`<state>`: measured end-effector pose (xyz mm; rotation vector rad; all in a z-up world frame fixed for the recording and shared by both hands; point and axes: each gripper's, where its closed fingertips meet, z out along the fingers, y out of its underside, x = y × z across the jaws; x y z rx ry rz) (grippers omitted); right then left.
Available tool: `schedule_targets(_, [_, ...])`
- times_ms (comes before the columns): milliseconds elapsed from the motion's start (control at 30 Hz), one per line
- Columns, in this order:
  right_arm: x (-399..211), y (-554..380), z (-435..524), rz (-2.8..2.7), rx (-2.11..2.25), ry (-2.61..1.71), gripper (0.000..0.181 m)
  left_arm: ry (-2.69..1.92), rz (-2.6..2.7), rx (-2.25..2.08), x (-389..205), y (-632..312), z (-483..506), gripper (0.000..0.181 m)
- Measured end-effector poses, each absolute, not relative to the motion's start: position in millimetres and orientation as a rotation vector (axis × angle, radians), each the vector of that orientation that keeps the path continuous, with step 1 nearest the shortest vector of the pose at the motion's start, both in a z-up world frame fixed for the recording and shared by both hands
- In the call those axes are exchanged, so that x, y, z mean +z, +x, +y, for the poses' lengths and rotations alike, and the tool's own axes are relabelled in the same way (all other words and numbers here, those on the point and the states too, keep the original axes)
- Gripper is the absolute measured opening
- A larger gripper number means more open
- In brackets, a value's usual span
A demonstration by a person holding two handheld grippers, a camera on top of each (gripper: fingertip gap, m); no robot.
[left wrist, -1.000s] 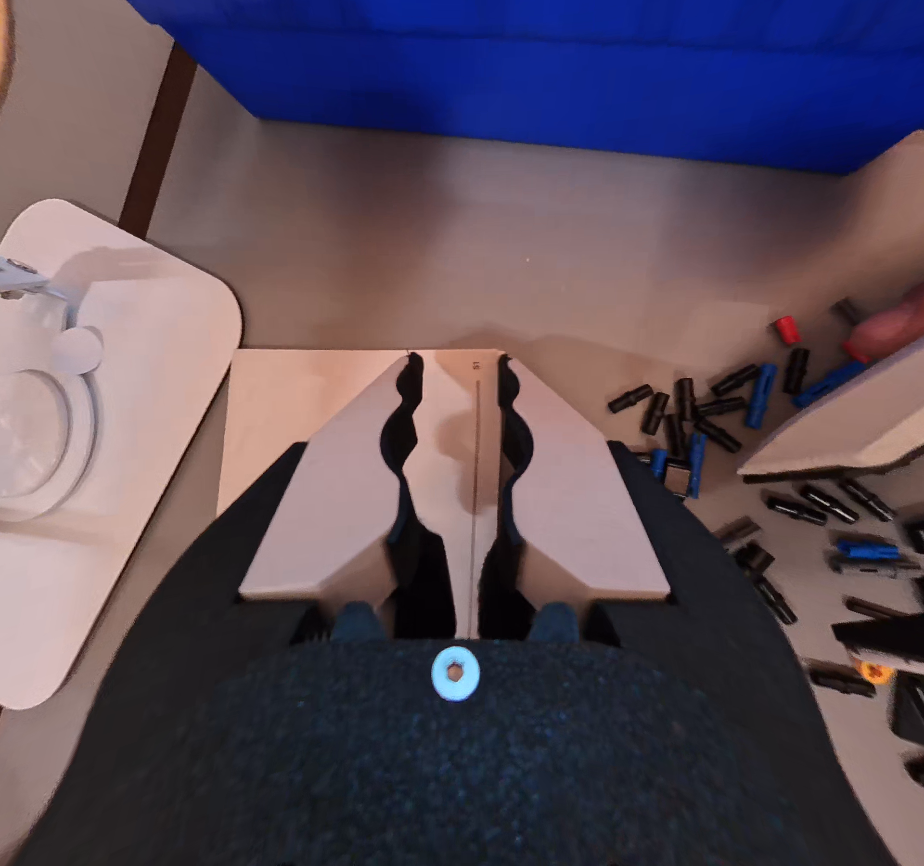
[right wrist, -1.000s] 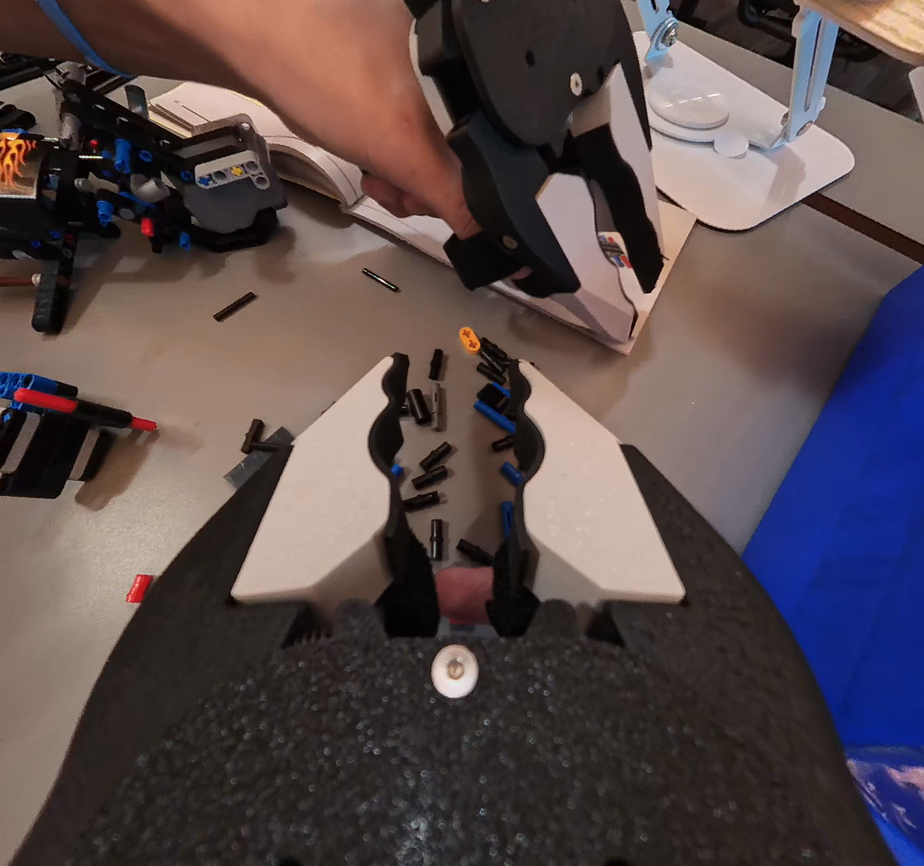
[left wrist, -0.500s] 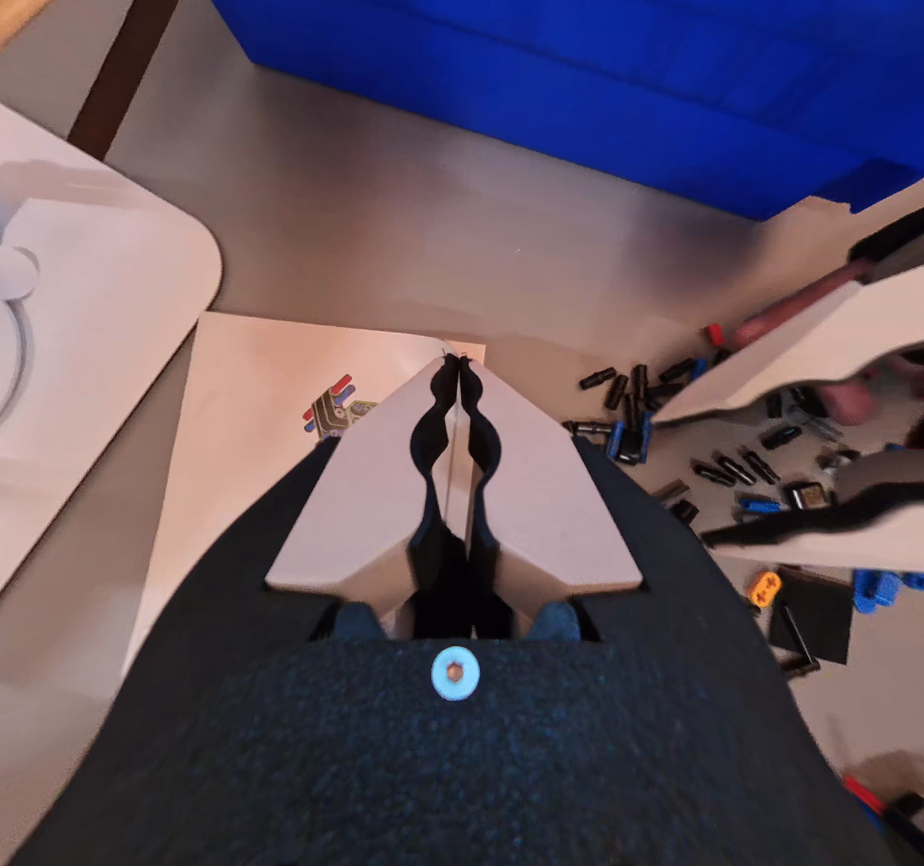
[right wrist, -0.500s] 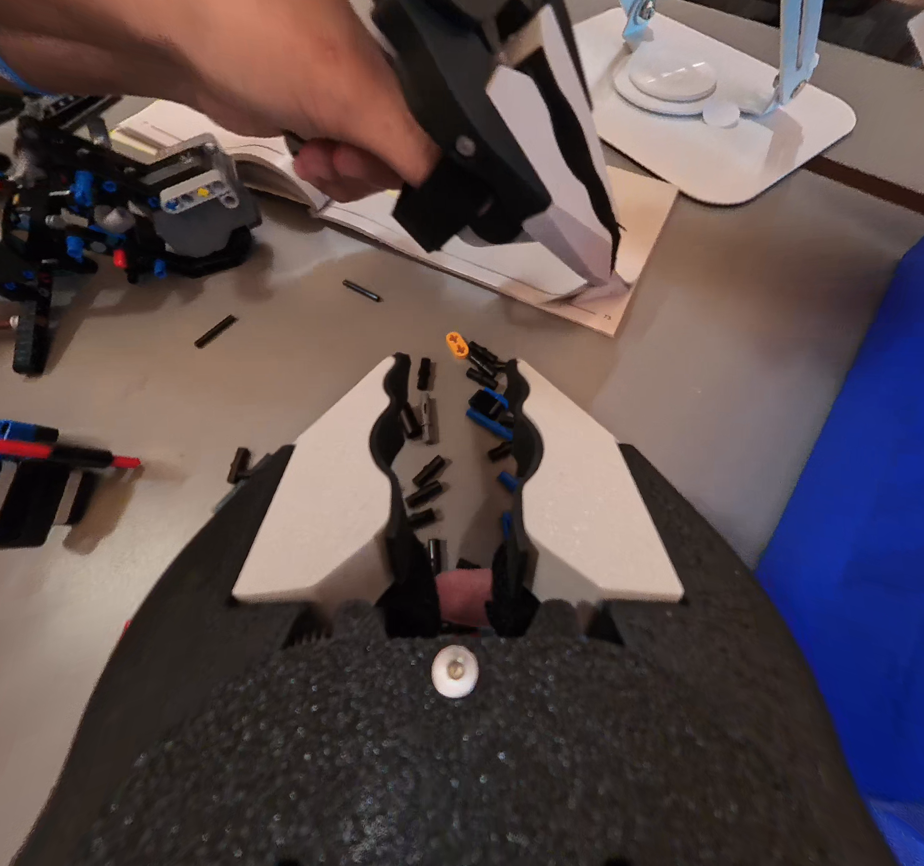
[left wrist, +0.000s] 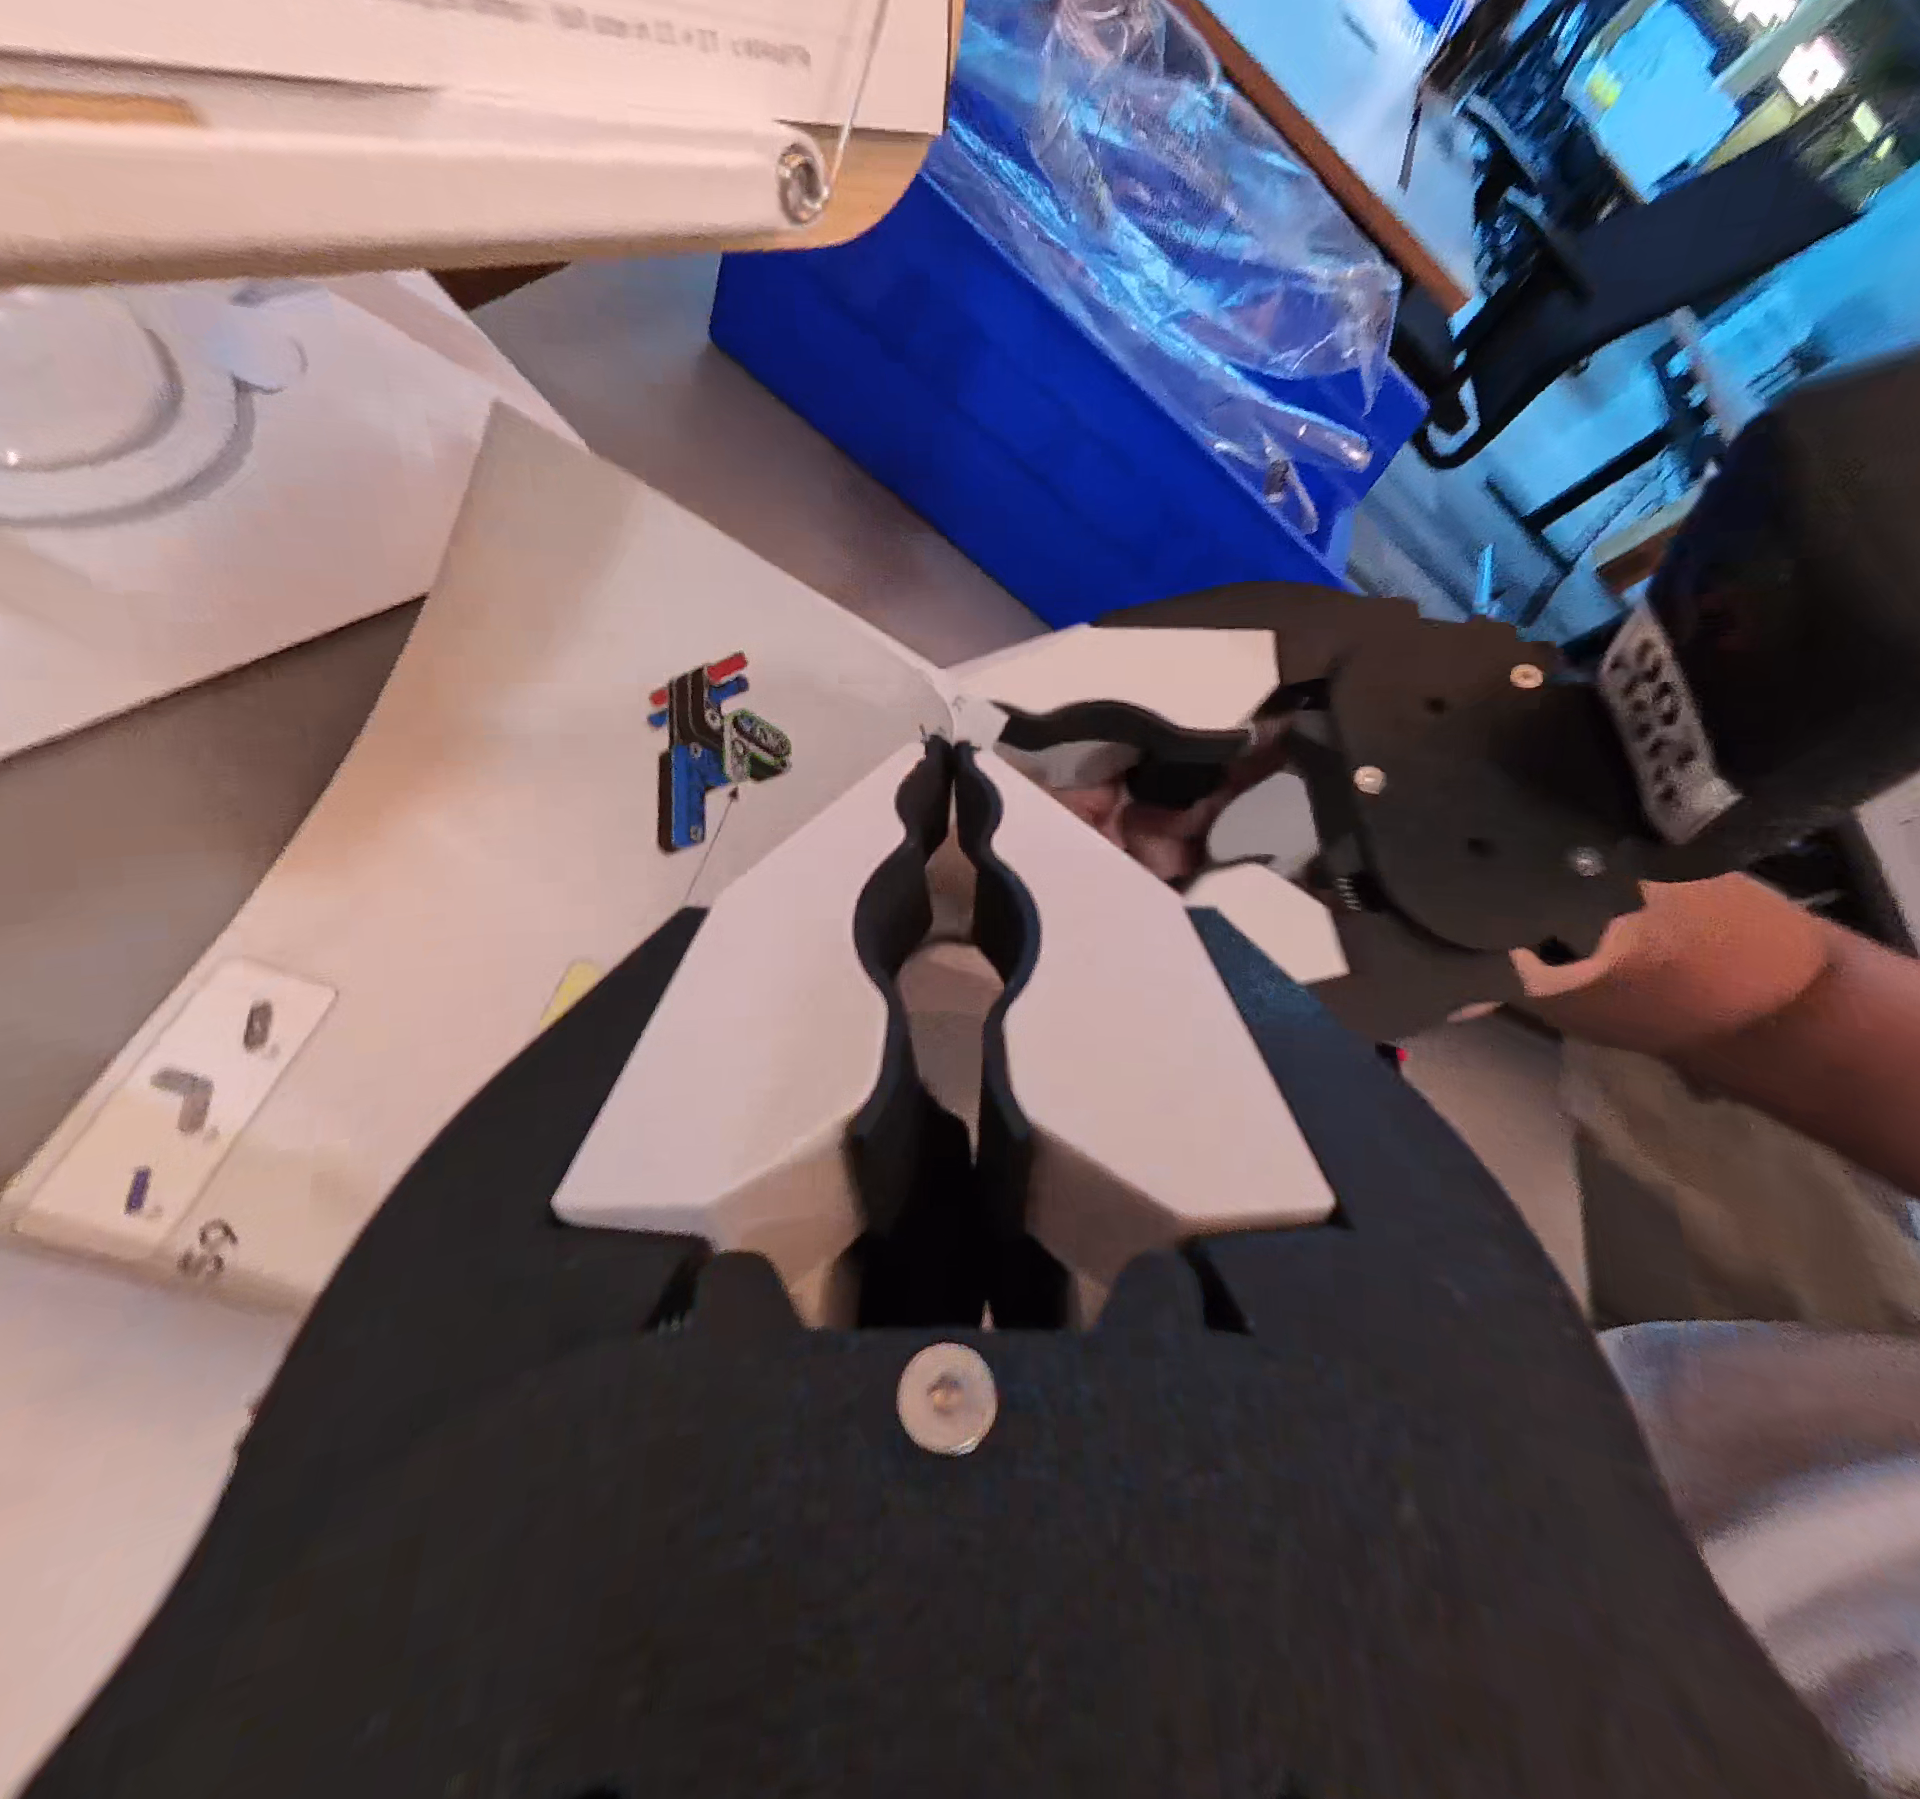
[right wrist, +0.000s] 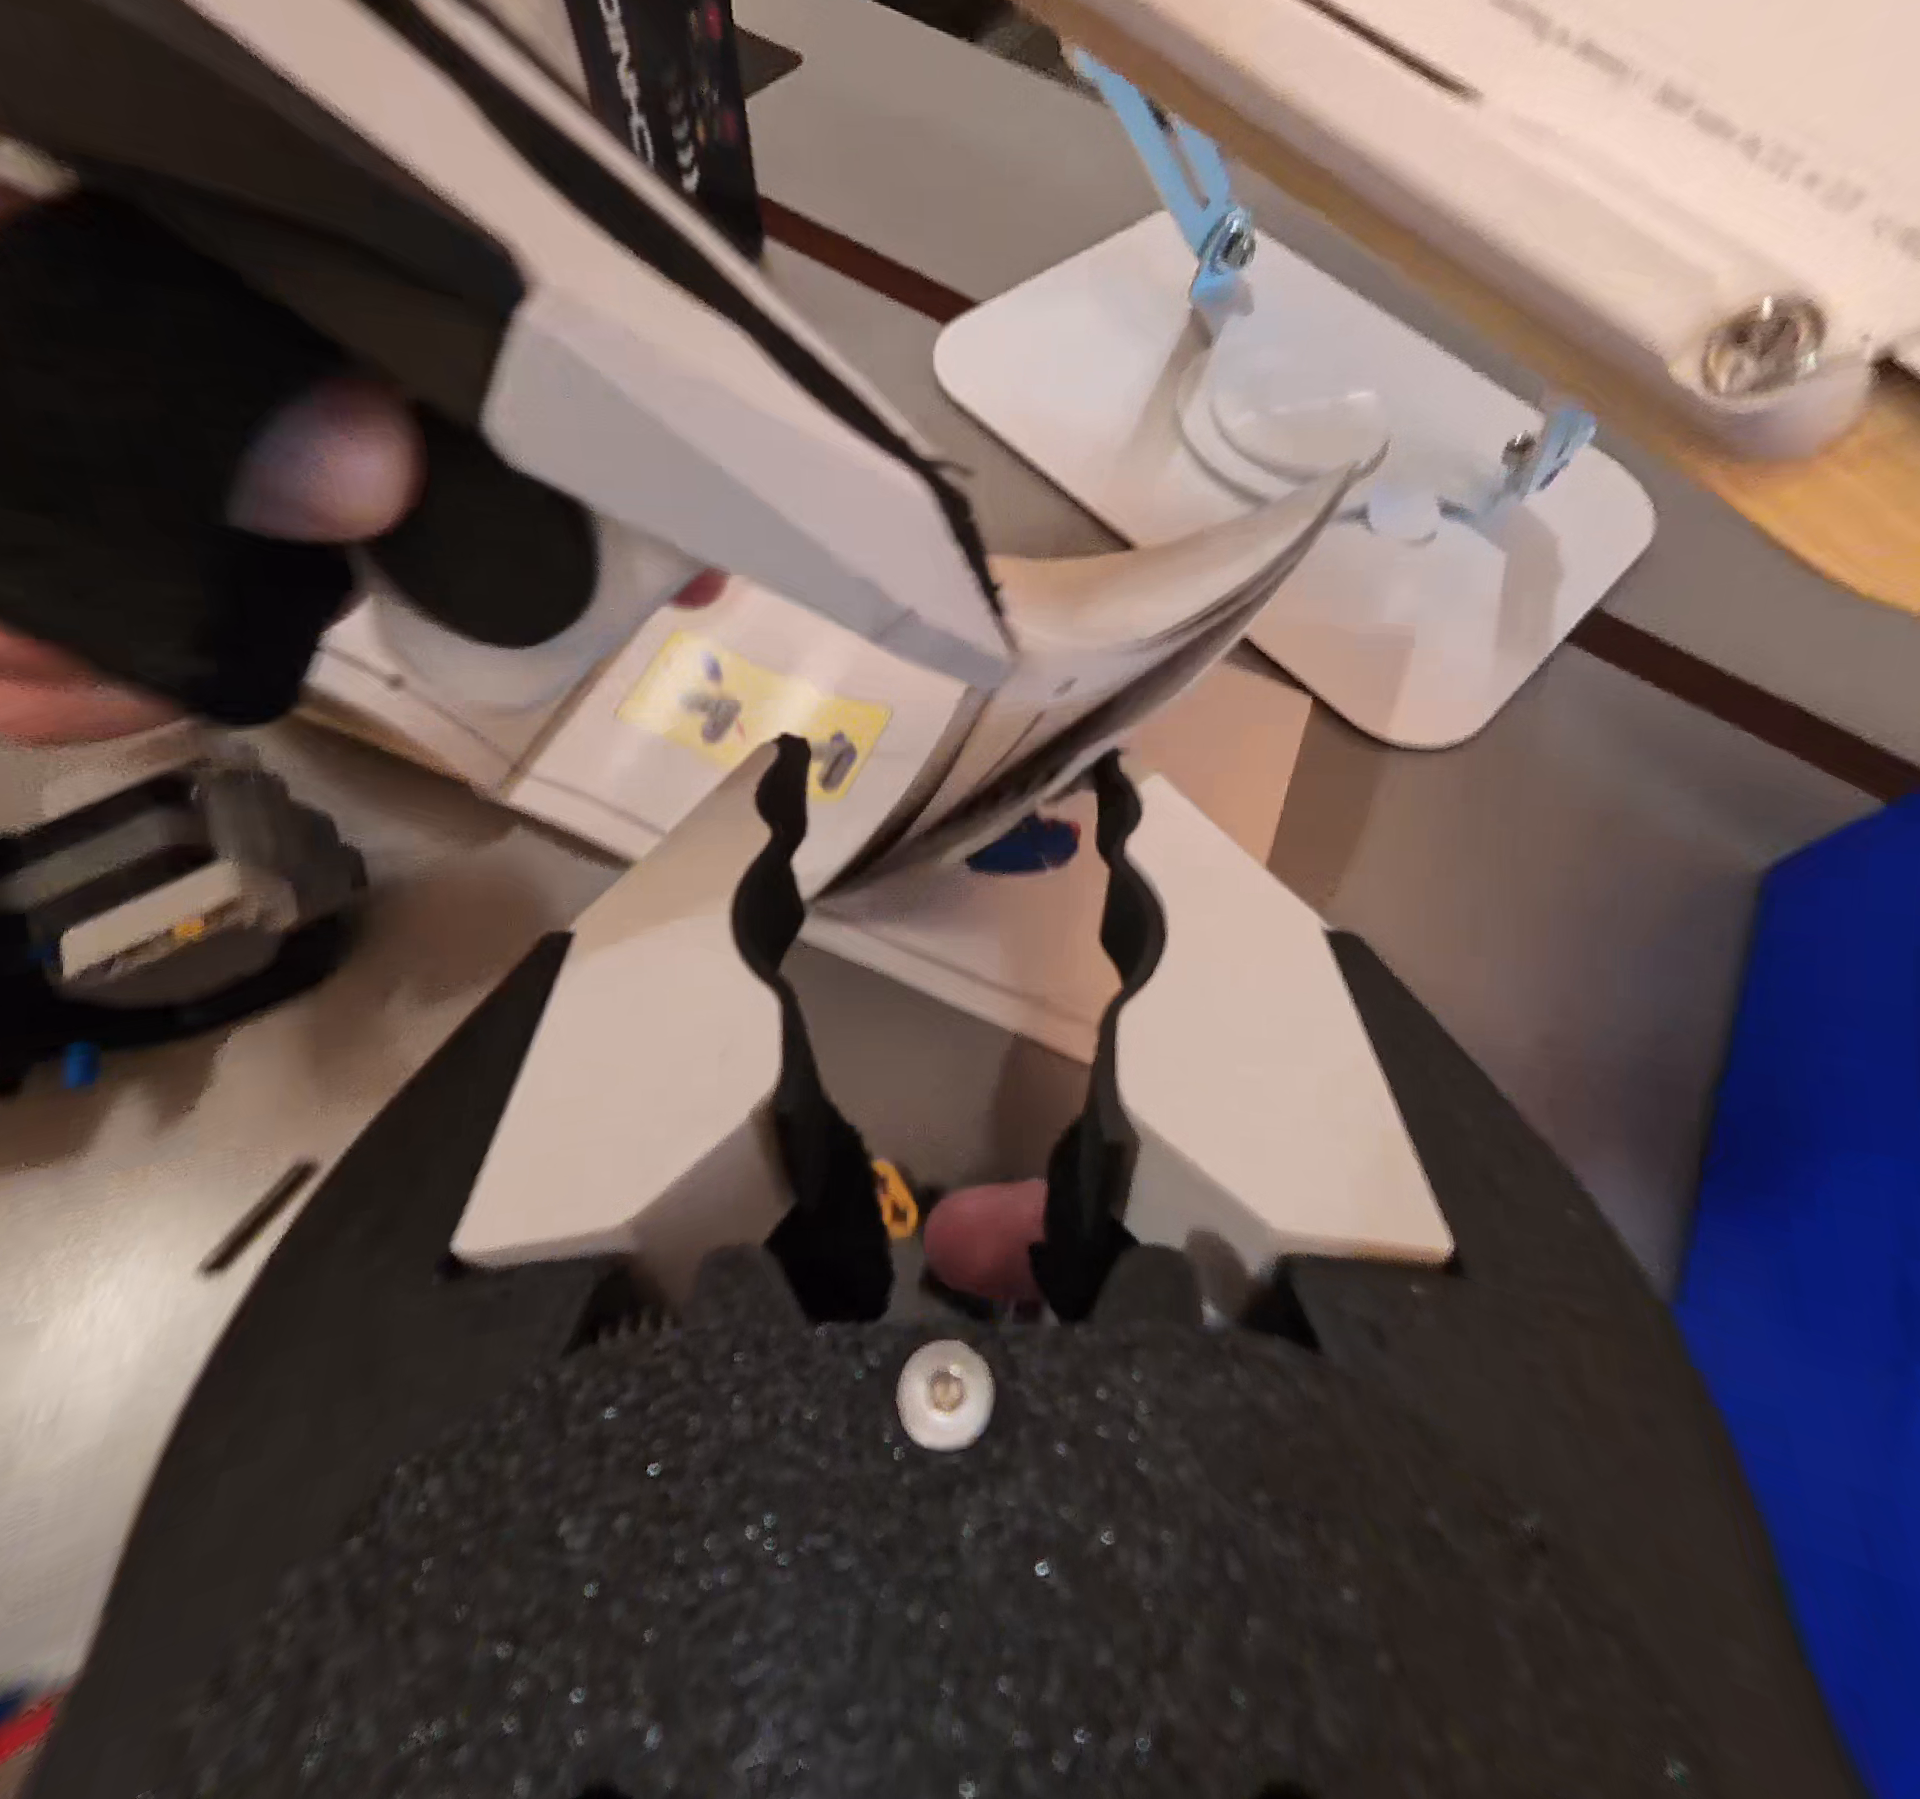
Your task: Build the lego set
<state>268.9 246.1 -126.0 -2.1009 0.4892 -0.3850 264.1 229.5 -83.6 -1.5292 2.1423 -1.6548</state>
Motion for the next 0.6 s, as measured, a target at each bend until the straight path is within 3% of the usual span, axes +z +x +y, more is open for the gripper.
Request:
schedule_targets(33, [-123.3,270.7,252.8,0.481,-0.414,-2.083,0.048,-1.554,2.116,-1.67,-82.6,259.6,235.3,0.0])
schedule_targets(133, [-116.8,270.7,265.3,0.438,-0.523,-2.046,0.013,-1.577,2.079,-1.647,-83.4,245.0,252.7,0.0])
schedule_targets(167, [-114.2,268.3,268.8,0.398,-0.564,-2.033,0.003,-1.574,2.066,-1.631,-82.4,240.1,259.2,0.008])
schedule_targets(300, [-111.6,252.4,279.3,0.173,-0.782,-2.042,0.0,-1.631,2.003,-1.639,-70.5,220.9,282.7,0.042])
schedule_targets(400, [-105.5,242.4,284.3,-0.017,-1.014,-2.015,0.0,-1.812,1.901,-1.694,-69.8,219.3,301.4,0.05])
schedule_targets(533, [-103.0,227.7,292.5,-0.175,-1.16,-1.987,0.0,-1.99,1.827,-1.703,-85.6,227.1,316.9,0.048])
schedule_targets(600, [-101.9,223.4,295.4,-0.223,-1.202,-1.977,0.0,-2.025,1.832,-1.731,-91.6,229.8,315.4,0.031])
